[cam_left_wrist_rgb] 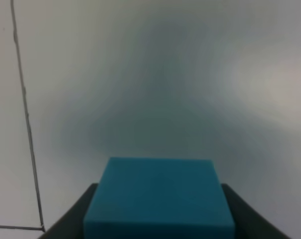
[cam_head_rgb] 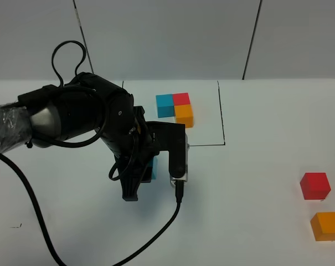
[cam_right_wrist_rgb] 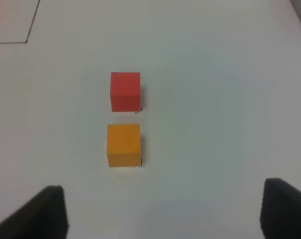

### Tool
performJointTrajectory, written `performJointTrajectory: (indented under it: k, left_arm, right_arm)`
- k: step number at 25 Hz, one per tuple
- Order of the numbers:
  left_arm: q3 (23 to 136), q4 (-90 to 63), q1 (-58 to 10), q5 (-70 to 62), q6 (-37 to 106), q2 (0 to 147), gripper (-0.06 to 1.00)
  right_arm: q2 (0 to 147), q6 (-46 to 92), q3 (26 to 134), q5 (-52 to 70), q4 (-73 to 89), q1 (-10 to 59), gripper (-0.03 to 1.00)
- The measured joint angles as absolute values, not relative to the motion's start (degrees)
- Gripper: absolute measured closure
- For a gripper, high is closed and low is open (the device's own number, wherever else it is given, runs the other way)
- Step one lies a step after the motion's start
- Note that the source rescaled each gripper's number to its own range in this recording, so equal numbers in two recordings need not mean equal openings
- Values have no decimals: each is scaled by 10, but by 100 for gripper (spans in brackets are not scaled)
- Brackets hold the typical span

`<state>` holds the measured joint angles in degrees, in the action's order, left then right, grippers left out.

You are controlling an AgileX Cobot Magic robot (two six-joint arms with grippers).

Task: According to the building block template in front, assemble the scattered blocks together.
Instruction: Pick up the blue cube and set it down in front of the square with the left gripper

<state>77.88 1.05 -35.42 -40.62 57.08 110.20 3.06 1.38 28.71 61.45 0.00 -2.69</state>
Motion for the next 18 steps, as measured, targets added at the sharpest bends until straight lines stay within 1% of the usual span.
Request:
performJointTrajectory:
  k: [8, 18]
  left_arm:
    - [779, 8, -354, -396, 576, 1145, 94]
    - [779, 8, -354, -352, 577, 1159, 94]
  right_arm:
    - [31, 14, 287, 615, 0, -27, 35]
    - [31, 14, 287, 615, 0, -27, 35]
